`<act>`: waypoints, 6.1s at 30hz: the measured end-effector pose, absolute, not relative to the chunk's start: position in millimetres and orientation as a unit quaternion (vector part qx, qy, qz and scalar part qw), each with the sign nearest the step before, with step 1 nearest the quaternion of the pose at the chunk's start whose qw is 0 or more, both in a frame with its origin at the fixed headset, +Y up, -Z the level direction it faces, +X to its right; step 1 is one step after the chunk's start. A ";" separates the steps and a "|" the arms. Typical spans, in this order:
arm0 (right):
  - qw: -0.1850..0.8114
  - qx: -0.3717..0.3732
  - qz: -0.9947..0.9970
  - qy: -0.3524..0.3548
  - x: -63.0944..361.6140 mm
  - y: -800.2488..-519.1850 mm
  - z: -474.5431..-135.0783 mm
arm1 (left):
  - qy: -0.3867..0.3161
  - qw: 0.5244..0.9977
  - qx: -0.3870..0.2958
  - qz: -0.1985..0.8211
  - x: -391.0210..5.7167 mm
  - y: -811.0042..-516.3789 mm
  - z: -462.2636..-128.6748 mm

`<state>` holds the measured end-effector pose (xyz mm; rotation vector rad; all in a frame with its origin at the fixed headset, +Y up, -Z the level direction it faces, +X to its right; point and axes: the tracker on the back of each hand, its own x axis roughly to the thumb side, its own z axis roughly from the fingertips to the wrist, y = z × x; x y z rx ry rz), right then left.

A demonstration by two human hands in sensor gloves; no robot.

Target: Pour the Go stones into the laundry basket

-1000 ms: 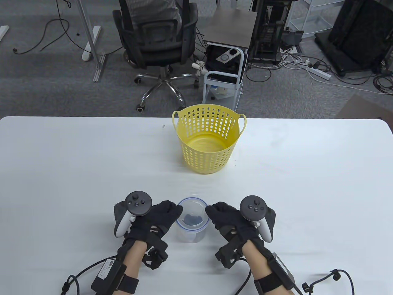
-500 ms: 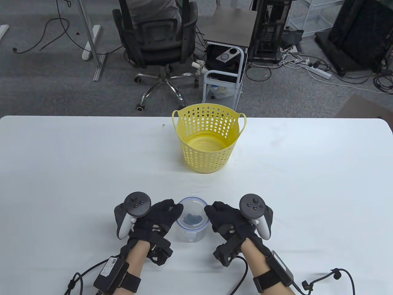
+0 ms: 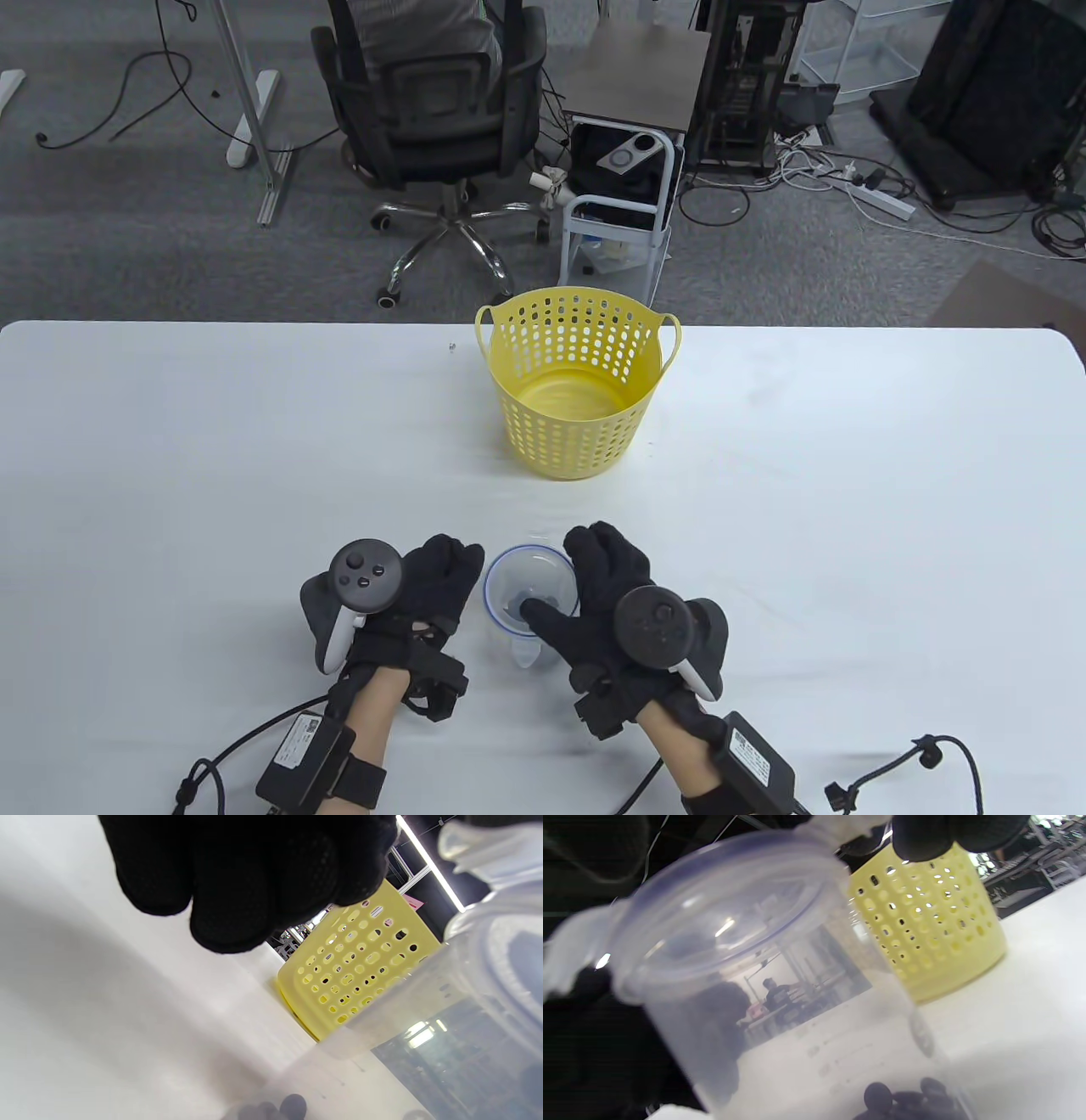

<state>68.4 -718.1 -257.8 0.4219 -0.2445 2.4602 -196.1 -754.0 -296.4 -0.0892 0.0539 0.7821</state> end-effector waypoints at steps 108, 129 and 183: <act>0.412 0.224 0.864 0.182 110.2 -777.0 -309.3 | -0.197 0.924 -0.206 0.256 -158.0 -772.8 -304.4; 0.533 0.212 0.819 0.000 100.1 -729.2 -278.6 | -0.201 0.865 -0.054 0.457 -158.0 -738.2 -287.6; 0.338 0.180 0.924 -0.010 103.5 -741.9 -286.8 | 0.019 0.942 0.182 0.282 -185.5 -595.8 -391.2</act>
